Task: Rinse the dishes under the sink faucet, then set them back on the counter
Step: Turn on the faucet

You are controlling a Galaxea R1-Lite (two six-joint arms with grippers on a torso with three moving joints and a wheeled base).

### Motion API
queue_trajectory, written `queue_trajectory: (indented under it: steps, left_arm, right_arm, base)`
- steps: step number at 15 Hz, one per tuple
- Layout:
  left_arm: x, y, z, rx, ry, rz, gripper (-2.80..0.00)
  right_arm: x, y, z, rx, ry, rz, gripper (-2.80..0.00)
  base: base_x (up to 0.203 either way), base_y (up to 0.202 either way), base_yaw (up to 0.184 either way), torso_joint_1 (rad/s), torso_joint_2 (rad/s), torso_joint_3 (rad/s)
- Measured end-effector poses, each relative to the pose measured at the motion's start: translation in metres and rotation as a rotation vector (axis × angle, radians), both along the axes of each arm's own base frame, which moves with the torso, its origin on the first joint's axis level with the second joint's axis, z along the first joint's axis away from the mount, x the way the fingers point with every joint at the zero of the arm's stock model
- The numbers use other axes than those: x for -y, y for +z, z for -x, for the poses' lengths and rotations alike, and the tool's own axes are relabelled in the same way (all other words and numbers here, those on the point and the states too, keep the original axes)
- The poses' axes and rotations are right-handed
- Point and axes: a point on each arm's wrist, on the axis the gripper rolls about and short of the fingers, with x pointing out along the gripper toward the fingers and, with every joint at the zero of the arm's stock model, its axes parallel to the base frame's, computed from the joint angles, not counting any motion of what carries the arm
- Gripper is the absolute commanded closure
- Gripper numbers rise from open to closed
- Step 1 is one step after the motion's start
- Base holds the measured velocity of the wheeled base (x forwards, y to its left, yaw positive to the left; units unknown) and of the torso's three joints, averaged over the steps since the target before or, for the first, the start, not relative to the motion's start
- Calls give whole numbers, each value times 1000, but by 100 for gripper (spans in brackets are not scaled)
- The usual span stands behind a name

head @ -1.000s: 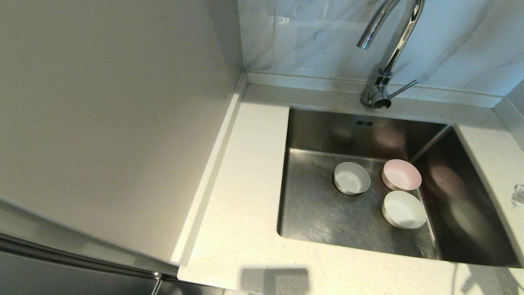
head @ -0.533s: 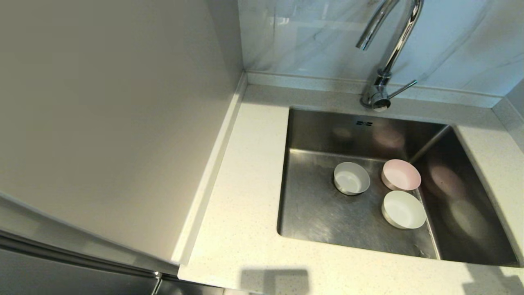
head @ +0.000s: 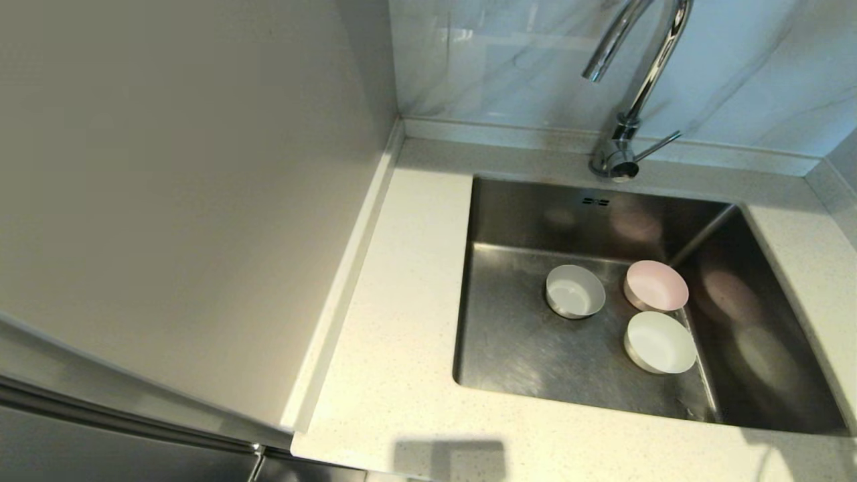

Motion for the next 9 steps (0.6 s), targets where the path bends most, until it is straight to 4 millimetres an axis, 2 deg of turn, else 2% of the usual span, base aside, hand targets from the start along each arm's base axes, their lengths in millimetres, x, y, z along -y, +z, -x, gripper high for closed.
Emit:
queue_trajectory:
  steps: [4, 6, 9]
  left_arm:
    - [0, 0, 0, 0, 0, 0, 0]
    - [0, 0, 0, 0, 0, 0, 0]
    - [0, 0, 0, 0, 0, 0, 0]
  right_arm:
    - [-5, 88, -56, 146, 16, -107, 0]
    - [-11, 114, -94, 181, 38, -143, 0]
    - [-24, 128, -161, 241, 66, -157, 0]
  base:
    - [0, 0, 0, 0, 0, 0]
    - [0, 0, 0, 0, 0, 0]
    - [0, 0, 0, 0, 0, 0]
